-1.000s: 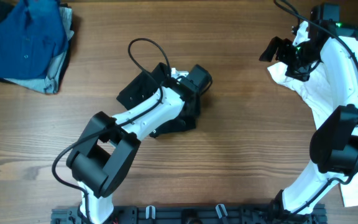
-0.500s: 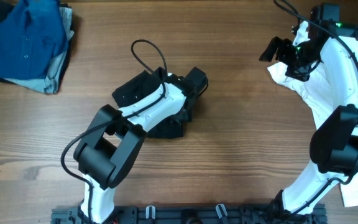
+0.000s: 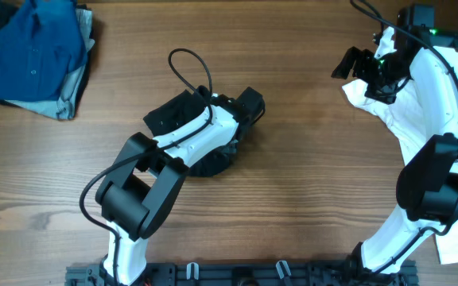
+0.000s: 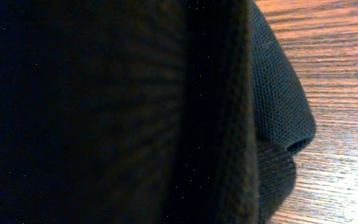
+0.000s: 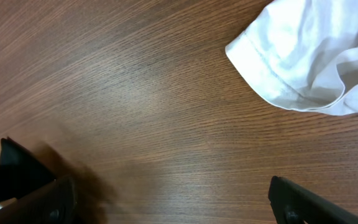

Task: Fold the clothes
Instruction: 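Carry the black bundle leftward toward the blue shirt stack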

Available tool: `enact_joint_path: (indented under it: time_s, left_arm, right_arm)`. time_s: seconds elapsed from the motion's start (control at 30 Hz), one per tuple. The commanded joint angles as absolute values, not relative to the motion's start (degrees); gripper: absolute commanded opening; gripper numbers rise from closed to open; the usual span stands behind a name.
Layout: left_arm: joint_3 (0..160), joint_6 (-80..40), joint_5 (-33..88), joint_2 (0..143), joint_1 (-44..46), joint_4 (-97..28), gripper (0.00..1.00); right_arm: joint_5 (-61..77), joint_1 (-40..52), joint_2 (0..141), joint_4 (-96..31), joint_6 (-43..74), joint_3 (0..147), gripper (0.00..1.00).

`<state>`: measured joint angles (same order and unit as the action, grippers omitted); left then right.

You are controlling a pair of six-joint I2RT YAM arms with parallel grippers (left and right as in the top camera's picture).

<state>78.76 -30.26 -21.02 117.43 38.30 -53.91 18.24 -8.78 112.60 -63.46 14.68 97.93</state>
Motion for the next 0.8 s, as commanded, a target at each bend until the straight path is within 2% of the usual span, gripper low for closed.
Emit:
enact_joint_path:
  time_s: [0.0,0.03,0.07,0.5,0.77]
  left_arm:
    - [76.5,-30.2,-18.8,121.4,37.8,-53.9,0.26]
    - [76.5,-30.2,-18.9,121.4,37.8,-53.9,0.24]
    - [76.5,-30.2,-19.1,121.4,37.8,-53.9,0.04]
    - [76.5,-30.5,-23.4,121.4,40.3,-53.8,0.04]
    - [76.5,-40.1,-33.5,117.0,41.6,-54.5,0.04]
  right_arm:
    - [19.4,-8.4,112.6,-63.6,13.7,98.4,1.00]
    - [19.4,-8.4,112.6,-63.6,13.7,98.4,1.00]
    - [19.4,-8.4,112.6,-63.6,13.7,98.4,1.00]
    - [19.4,-8.4,112.6,-64.0,13.7,98.4,1.00]
    - [19.4,-8.4,112.6,-64.0,14.1,98.4,1.00]
